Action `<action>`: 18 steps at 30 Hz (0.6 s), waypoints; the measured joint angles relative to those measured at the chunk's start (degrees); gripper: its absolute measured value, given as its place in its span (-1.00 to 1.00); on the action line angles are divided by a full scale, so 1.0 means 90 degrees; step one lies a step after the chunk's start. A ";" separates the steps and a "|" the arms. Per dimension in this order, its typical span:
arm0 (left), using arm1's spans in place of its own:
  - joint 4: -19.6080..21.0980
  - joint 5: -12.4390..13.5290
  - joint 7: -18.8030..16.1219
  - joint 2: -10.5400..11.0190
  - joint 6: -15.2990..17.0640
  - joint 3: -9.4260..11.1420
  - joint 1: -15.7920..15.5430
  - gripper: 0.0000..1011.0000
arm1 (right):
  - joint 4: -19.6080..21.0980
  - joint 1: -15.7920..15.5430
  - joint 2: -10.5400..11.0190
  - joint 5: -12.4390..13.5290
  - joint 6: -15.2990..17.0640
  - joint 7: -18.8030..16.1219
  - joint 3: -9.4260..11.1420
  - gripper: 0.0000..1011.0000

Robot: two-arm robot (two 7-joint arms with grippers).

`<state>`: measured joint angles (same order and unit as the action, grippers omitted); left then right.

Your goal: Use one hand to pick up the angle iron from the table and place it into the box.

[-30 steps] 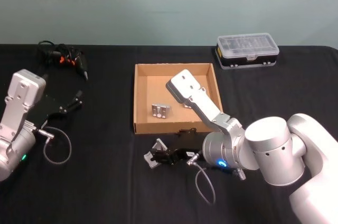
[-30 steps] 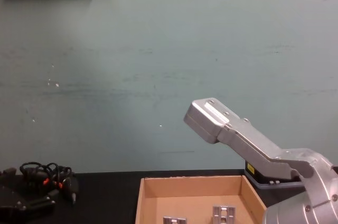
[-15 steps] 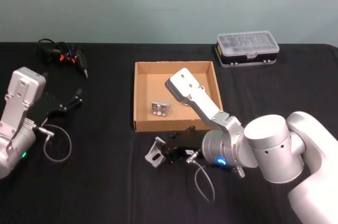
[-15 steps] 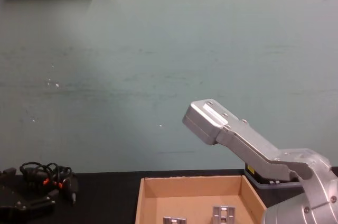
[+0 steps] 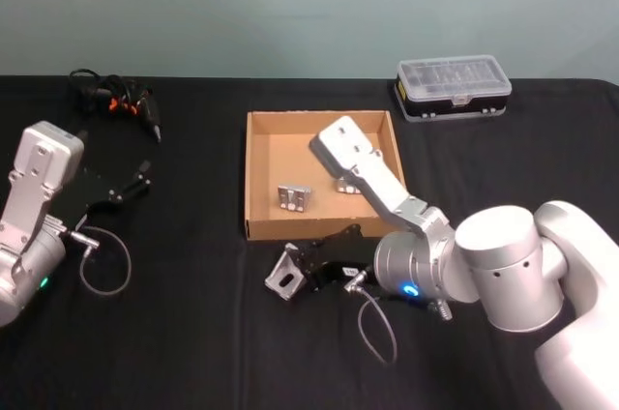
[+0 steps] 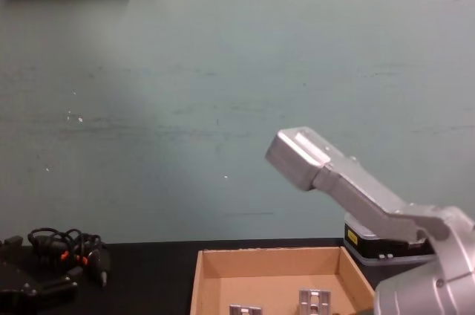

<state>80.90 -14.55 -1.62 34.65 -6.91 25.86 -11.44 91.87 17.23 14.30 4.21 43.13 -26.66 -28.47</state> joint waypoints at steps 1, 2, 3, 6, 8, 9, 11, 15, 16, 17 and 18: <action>0.0000 0.0000 0.0000 0.0000 0.0000 0.0000 0.0000 0.98 | 0.0022 -0.0007 0.0004 0.0022 -0.0001 -0.0001 0.0023 -0.89; 0.0000 0.0000 0.0000 0.0000 0.0000 0.0000 0.0001 0.98 | 0.0082 -0.0030 0.0017 0.0072 -0.0011 -0.0002 0.0081 -0.89; 0.0000 0.0000 0.0000 0.0000 0.0000 0.0000 0.0001 0.98 | 0.0120 -0.0045 0.0027 0.0097 -0.0018 -0.0002 0.0115 -0.89; 0.0000 0.0000 0.0000 0.0000 0.0000 0.0000 0.0000 0.98 | 0.0273 -0.0118 0.0073 0.0211 -0.0087 0.0010 0.0259 -0.89; 0.0000 0.0000 0.0000 0.0000 0.0000 0.0000 0.0000 0.98 | 0.0408 -0.0170 0.0125 0.0317 -0.0178 0.0042 0.0410 -0.89; 0.0000 0.0000 0.0000 0.0000 0.0000 0.0000 0.0000 0.98 | 0.0449 -0.0188 0.0137 0.0349 -0.0209 0.0057 0.0465 -0.89; 0.0000 0.0000 0.0000 0.0000 0.0000 0.0000 0.0000 0.98 | 0.0525 -0.0218 0.0166 0.0409 -0.0284 0.0099 0.0568 -0.89; 0.0000 0.0000 0.0000 0.0000 0.0000 0.0000 0.0000 0.98 | 0.0711 -0.0264 0.0248 0.0480 -0.0585 0.0295 0.0834 -0.89; 0.0000 0.0000 0.0000 0.0000 0.0000 0.0000 0.0000 0.98 | 0.0732 -0.0267 0.0258 0.0481 -0.0640 0.0341 0.0876 -0.89; 0.0000 0.0000 0.0000 0.0000 0.0000 0.0000 0.0000 0.98 | 0.0755 -0.0270 0.0266 0.0481 -0.0699 0.0382 0.0910 -0.89; 0.0000 0.0000 0.0000 0.0000 0.0000 0.0000 0.0000 0.98 | 0.0782 -0.0270 0.0271 0.0488 -0.0800 0.0483 0.0989 -0.89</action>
<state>80.90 -14.55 -1.62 34.65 -6.91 25.86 -11.43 98.91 14.80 16.74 8.61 35.94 -22.32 -19.56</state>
